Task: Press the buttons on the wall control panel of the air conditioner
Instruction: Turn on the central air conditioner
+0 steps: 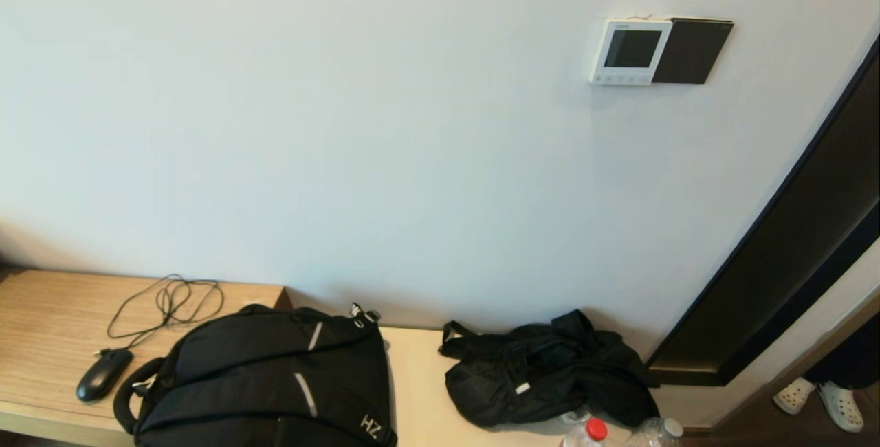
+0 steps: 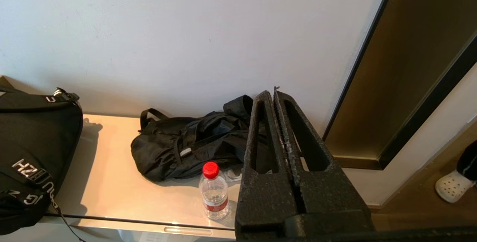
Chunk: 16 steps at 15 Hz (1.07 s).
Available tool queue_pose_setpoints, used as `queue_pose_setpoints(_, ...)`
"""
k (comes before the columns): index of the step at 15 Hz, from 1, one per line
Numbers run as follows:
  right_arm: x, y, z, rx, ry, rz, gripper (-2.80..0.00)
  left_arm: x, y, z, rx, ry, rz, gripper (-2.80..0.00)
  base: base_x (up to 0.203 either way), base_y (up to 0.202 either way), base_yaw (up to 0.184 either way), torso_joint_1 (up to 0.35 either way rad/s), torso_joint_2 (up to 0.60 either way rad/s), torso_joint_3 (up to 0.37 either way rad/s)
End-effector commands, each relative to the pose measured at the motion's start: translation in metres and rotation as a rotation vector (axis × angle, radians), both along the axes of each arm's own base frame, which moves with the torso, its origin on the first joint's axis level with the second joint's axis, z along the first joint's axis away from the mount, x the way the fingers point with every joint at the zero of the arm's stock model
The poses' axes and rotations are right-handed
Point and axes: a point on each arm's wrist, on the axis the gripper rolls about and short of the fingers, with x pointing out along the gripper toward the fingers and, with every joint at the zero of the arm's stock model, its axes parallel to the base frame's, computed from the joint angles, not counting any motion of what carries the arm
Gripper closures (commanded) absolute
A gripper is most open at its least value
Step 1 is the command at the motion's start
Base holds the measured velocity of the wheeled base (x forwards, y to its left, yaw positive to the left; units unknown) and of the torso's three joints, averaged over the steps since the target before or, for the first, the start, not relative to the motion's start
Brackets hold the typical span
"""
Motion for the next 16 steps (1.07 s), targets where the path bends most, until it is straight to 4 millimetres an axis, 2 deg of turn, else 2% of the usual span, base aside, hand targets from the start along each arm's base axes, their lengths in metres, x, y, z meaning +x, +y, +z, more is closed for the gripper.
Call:
queue_pose_setpoints(1, 0.000, 0.000, 0.000, -0.001, -0.002, 0.000, 0.00, 0.000, 0.000, 0.000, 0.000, 0.002, 0.001, 0.00, 0.000, 0.000, 0.000, 0.000, 0.00, 0.000)
queue_pose_setpoints(12, 0.000, 0.000, 0.001, -0.026, -0.006, 0.003, 0.00, 0.000, 0.000, 0.000, 0.000, -0.001, 0.001, 0.00, 0.000, 0.000, 0.000, 0.000, 0.00, 0.000)
queue_pose_setpoints(14, 0.000, 0.000, 0.007, -0.024, -0.003, 0.004, 0.00, 0.000, 0.000, 0.000, 0.000, 0.001, 0.001, 0.00, 0.000, 0.000, 0.000, 0.000, 0.00, 0.000)
queue_pose_setpoints(16, 0.000, 0.000, 0.023, -0.024, -0.016, 0.007, 0.00, 0.000, 0.000, 0.000, 0.000, -0.001, 0.001, 0.00, 0.000, 0.000, 0.000, 0.000, 0.00, 0.000)
